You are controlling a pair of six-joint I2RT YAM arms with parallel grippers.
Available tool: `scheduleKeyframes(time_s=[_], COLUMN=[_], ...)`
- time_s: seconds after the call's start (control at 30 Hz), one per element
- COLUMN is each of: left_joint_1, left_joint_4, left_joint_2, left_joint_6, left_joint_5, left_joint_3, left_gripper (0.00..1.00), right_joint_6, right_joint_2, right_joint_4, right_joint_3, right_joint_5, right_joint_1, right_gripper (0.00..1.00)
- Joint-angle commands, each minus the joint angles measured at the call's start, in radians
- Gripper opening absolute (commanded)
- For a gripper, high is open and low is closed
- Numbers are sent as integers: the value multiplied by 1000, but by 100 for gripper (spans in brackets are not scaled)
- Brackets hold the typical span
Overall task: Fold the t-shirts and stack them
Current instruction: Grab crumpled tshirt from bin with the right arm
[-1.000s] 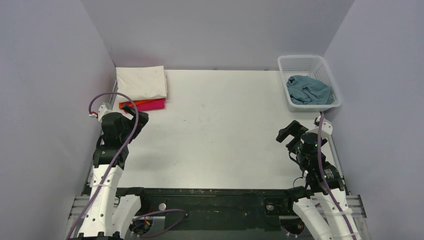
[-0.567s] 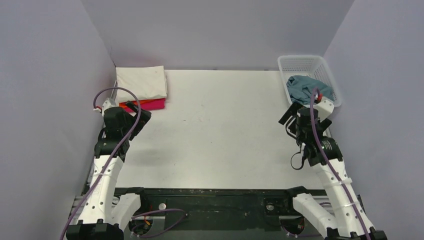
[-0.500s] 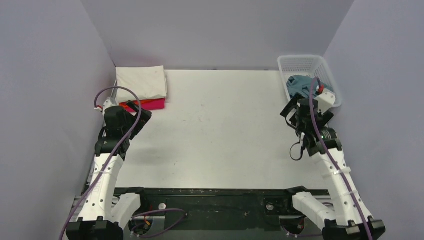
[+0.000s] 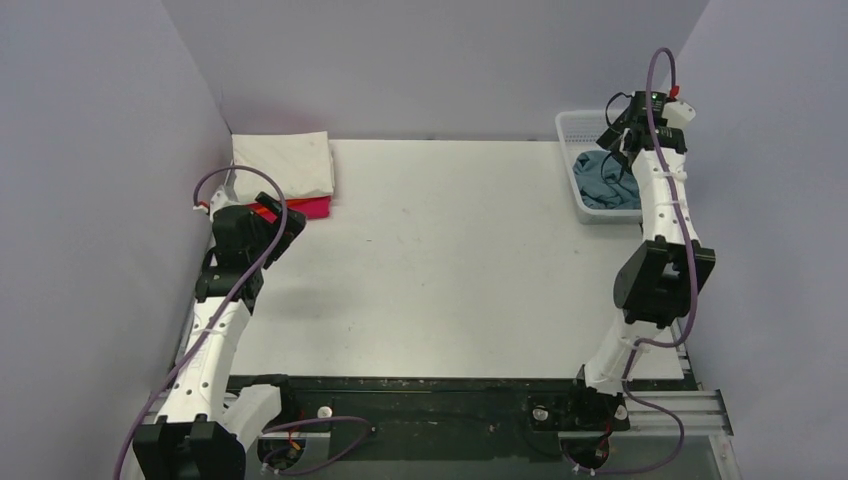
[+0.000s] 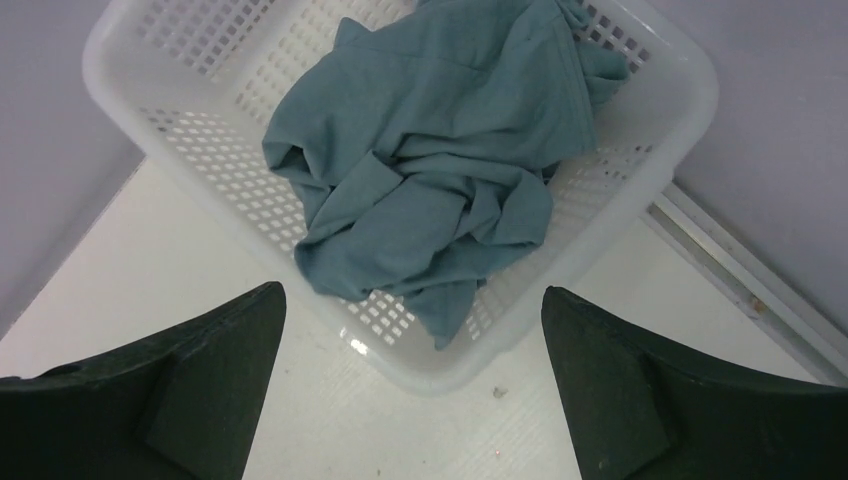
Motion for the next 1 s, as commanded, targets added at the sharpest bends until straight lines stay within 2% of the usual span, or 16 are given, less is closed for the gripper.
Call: scheduleKeyframes(time_s=[0.0, 0.3, 0.47, 0.53, 0.6, 0.63, 0.67, 0.7, 0.77, 0.97], left_joint_1=[-8, -11, -15, -14, -16, -17, -17, -18, -17, -76], left_joint_4=[85, 72, 71, 67, 62, 60, 59, 60, 69, 68], left_joint_2=[16, 47, 55, 57, 56, 56, 53, 52, 47, 33], left_joint_6=[11, 17, 18, 17, 18, 20, 20, 20, 22, 29], left_joint_5=[10, 10, 10, 10, 23, 37, 45, 48, 65, 93], left_joint_3=[1, 7, 12, 14, 19, 20, 19, 18, 7, 1], left_gripper=[97, 97, 97, 97, 97, 97, 97, 97, 97, 97], right_joint_6=[-2, 40, 94, 122, 144, 147, 149, 149, 147, 133], right_joint_2=[173, 535, 637, 655, 661, 658, 644, 634, 590, 376], right_joint_4=[-115, -82, -21, 18, 44, 52, 67, 73, 80, 131], right_joint_3=[194, 425, 424, 415, 415, 418, 419, 423, 428, 381], right_joint_5=[-86, -218, -263, -298, -342, -350, -348, -333, -306, -293], right_joint_1=[-35, -68, -74, -75, -77, -77, -78, -78, -80, -80], right_gripper=[95, 94, 87, 77, 55, 35, 26, 13, 0, 0])
